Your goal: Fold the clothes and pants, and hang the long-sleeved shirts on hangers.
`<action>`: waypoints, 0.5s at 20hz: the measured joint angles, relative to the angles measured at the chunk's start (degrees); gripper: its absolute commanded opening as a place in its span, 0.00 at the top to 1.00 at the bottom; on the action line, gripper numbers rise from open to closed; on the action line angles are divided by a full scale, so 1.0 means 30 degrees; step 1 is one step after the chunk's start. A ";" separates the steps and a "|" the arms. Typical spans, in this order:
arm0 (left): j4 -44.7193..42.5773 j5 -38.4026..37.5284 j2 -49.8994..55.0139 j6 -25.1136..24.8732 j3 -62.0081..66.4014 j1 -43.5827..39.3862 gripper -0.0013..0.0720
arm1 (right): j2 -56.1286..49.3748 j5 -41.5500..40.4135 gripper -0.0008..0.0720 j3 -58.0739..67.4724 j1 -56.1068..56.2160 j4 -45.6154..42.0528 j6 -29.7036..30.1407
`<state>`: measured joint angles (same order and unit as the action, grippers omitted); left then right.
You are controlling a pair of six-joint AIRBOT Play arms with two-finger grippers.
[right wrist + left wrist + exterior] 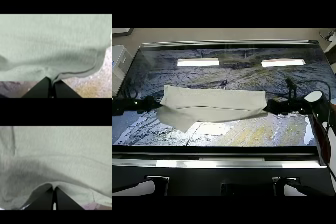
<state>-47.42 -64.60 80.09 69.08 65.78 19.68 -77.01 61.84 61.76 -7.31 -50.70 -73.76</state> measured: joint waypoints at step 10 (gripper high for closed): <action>0.0160 0.0357 0.5996 0.2018 0.8597 -0.1545 0.95 | -0.2798 -0.2732 0.95 0.4226 0.0546 -0.1836 -0.2455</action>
<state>-46.94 -63.53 98.08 75.13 91.57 15.05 -85.41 53.65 74.43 -5.67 -56.21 -81.12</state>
